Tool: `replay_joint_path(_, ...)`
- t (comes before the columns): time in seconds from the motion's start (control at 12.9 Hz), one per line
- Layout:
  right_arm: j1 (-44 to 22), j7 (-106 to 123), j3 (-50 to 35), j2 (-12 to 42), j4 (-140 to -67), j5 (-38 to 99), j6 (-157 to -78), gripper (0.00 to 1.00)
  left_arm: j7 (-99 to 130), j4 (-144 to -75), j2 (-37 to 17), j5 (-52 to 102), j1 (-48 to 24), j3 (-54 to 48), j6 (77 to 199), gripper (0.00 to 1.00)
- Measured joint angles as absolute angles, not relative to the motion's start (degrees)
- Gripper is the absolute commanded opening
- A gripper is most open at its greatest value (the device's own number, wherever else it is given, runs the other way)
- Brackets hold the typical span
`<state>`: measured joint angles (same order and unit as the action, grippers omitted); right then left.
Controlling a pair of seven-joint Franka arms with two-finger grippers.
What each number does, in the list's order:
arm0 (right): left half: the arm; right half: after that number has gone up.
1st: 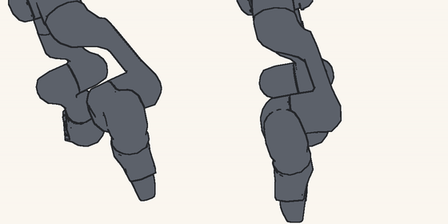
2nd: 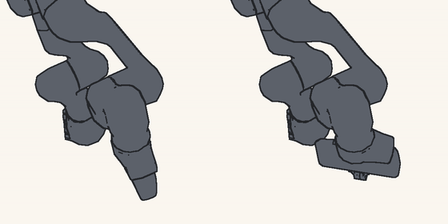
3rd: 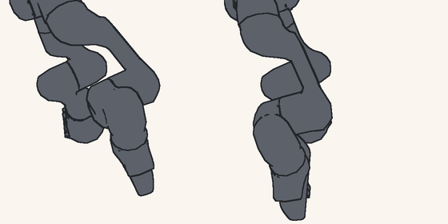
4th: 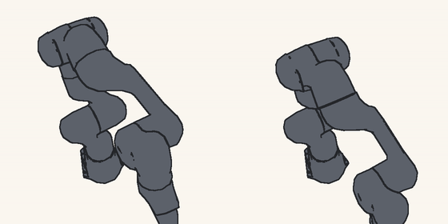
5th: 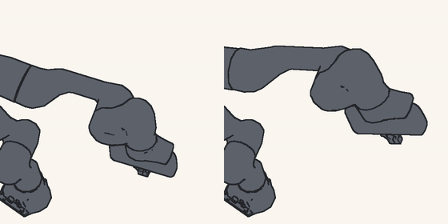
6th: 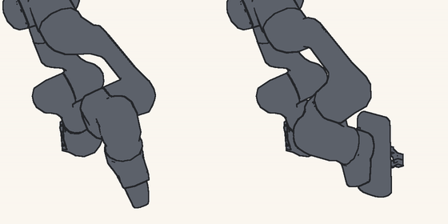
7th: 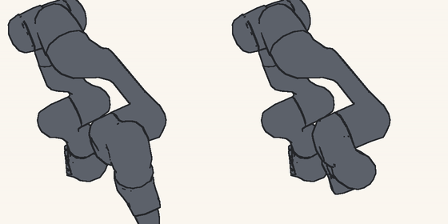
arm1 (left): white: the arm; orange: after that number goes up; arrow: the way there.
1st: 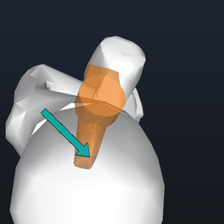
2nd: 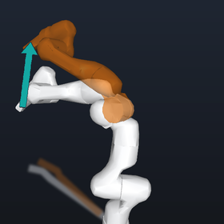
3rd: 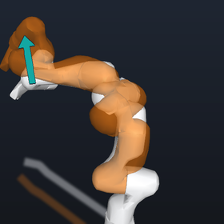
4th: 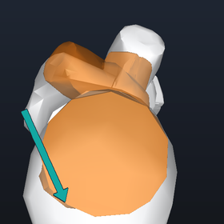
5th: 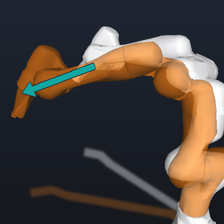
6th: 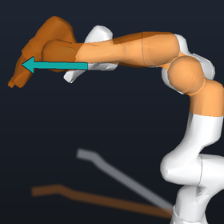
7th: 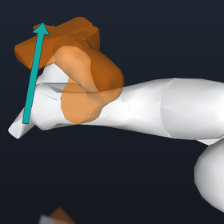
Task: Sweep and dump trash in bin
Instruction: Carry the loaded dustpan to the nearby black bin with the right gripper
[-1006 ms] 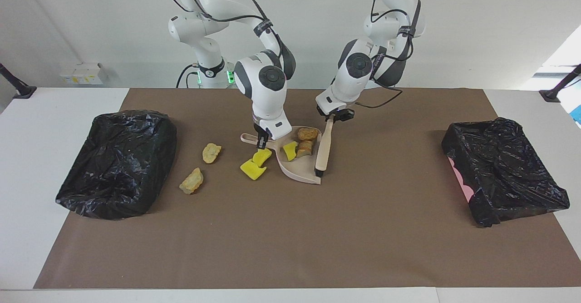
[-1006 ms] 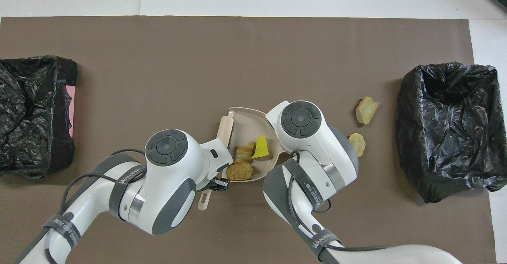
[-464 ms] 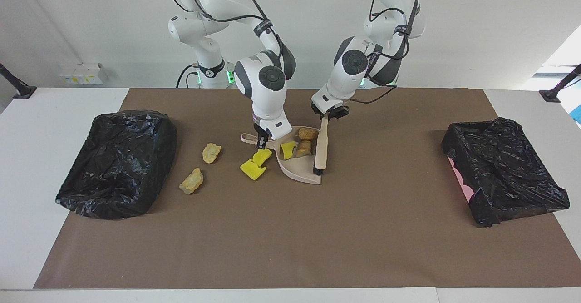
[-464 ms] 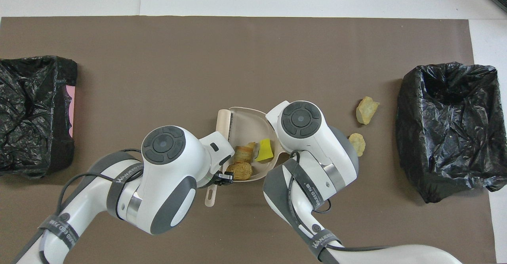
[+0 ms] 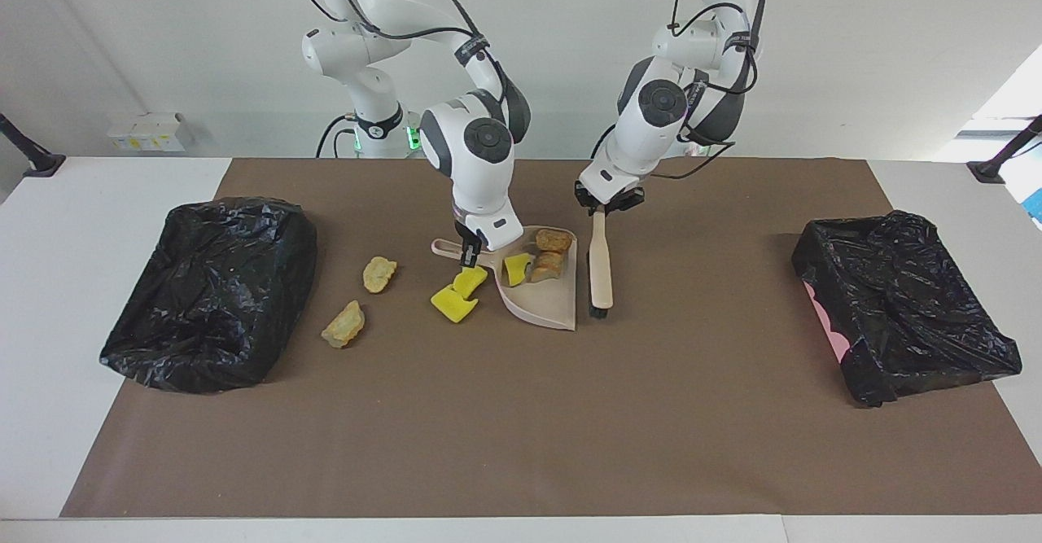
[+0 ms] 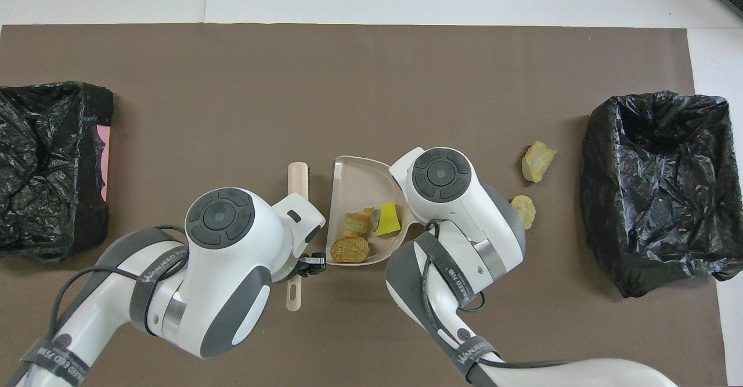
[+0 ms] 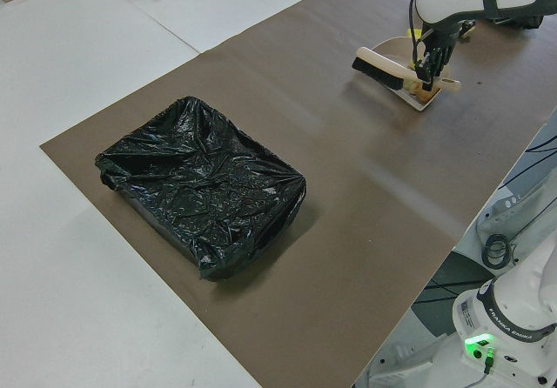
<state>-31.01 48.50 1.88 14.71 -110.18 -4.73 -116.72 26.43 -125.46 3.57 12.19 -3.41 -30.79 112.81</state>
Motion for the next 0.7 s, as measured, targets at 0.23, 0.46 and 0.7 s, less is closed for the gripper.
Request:
replay_joint_path(0.23,-29.4,48.9,1.9,14.4,-108.9,-4.7,-116.4,0.0,29.1,-129.6,6.7,12.2,-3.5,-32.5,114.1,0.0)
replay_joint_path(0.46,-26.8,52.1,2.0,12.6,-107.5,-4.7,-114.1,0.0,34.7,-134.1,10.6,12.2,-3.6,-37.1,116.5,0.0)
replay_joint_path(0.7,-21.2,59.0,2.1,10.1,-105.9,-4.7,-111.1,0.0,40.9,-136.9,12.9,13.0,-3.8,-44.1,118.2,0.0)
